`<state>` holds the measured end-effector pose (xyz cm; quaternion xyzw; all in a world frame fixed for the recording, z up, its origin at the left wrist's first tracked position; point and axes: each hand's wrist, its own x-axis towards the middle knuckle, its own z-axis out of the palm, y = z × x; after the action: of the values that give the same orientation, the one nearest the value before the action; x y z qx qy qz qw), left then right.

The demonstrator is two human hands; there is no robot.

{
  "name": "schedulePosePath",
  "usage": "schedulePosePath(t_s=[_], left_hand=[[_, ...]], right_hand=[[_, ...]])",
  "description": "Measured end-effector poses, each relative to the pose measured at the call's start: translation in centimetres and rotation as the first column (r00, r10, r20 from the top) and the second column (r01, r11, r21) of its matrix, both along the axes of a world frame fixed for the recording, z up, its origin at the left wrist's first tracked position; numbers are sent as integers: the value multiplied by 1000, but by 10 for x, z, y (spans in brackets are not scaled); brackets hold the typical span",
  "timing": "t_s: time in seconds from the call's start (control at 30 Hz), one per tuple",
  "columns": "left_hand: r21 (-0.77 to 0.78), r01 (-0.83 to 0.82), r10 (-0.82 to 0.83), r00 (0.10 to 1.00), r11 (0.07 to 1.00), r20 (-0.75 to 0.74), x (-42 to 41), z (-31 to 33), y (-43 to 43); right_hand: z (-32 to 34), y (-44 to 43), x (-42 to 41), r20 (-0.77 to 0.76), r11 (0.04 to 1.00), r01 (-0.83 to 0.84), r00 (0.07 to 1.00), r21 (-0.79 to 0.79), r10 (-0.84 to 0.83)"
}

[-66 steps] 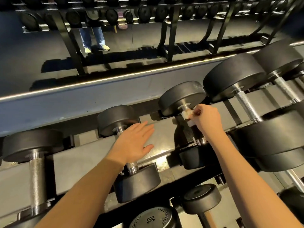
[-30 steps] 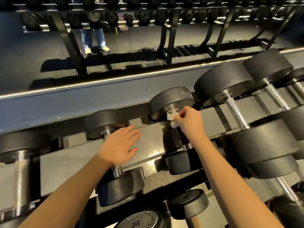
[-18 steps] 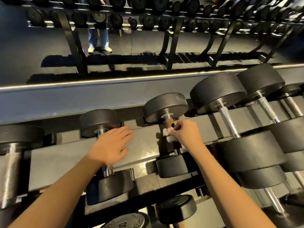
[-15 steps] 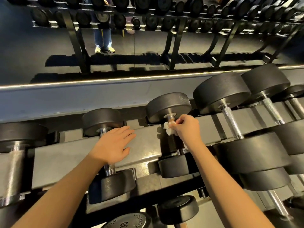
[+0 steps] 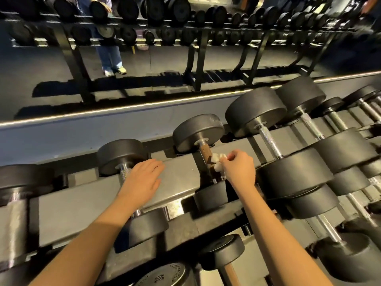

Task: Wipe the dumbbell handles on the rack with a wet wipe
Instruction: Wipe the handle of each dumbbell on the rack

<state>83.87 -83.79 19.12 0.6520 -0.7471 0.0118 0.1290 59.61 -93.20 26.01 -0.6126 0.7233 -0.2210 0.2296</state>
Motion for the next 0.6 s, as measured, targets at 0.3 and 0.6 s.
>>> schedulePosePath(t_s=[0.3, 0.6], left_hand=[[55, -104, 115, 787, 993, -607, -130, 66, -28], [100, -62, 113, 731, 993, -673, -203, 101, -75]], right_hand=[[2, 6, -5, 257, 995, 11, 966, -98, 14], [33, -10, -79, 631, 991, -127, 772, 35, 76]])
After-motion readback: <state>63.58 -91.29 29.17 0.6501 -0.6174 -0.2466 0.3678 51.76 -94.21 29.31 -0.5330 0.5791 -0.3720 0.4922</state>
